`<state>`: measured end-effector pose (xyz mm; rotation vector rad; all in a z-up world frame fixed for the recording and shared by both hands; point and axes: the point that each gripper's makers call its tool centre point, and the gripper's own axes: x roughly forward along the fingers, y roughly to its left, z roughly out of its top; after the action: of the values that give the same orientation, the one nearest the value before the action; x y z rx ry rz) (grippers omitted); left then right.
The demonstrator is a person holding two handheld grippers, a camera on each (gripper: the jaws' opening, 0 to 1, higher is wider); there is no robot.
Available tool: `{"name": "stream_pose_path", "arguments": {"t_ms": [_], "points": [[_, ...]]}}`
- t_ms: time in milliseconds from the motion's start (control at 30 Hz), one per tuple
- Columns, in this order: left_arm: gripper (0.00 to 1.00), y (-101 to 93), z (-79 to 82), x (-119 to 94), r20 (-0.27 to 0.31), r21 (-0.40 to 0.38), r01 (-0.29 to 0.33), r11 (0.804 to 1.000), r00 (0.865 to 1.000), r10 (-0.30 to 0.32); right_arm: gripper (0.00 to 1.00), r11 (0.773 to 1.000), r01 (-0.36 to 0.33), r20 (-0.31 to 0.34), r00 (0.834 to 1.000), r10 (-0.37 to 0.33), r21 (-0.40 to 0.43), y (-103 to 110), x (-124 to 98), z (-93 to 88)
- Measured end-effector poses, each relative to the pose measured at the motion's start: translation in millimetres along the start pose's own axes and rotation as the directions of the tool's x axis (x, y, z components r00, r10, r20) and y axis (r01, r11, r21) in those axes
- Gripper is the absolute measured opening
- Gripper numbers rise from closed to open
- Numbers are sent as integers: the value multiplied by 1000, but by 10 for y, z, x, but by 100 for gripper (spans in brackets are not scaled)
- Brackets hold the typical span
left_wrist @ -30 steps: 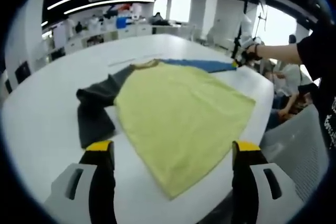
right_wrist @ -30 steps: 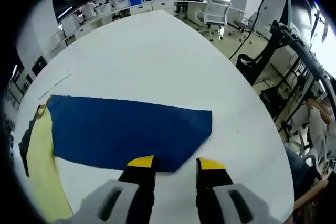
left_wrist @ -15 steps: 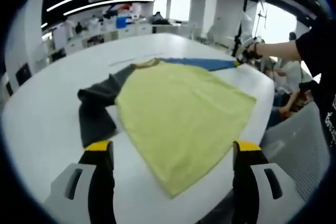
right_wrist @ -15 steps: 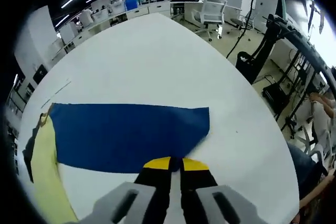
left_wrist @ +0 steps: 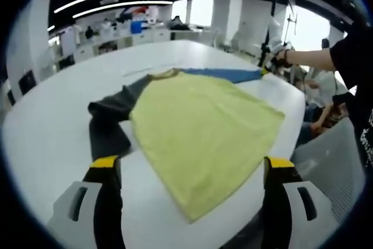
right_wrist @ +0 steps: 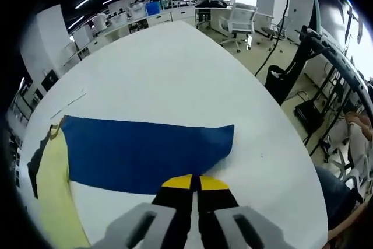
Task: Fold the garment on the visible template until the final outline fits inside the template.
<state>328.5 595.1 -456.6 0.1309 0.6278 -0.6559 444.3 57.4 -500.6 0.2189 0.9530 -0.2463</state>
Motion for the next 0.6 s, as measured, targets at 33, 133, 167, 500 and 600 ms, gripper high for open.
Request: {"name": "stream_pose_path", "arguments": {"t_ms": [33, 133, 167, 500, 600], "points": [[99, 1, 0, 0, -1, 1, 0, 1000, 1000, 0, 0, 1000, -3, 5, 1000, 3, -5, 15, -11, 16], [99, 8, -7, 1, -6, 6, 0, 1000, 1000, 0, 0, 1000, -17, 16, 1000, 17, -22, 79, -50, 67], [99, 10, -9, 1, -6, 6, 0, 1000, 1000, 0, 0, 999, -23, 21, 999, 23, -29, 107, -66, 87], [99, 2, -32, -12, -6, -1, 13, 1000, 1000, -13, 0, 990, -90, 64, 993, 97, -109, 419, -138, 287], [99, 6, -29, -19, -7, 2, 14, 1000, 1000, -14, 0, 985, -115, 72, 990, 125, -127, 542, -152, 343]]}}
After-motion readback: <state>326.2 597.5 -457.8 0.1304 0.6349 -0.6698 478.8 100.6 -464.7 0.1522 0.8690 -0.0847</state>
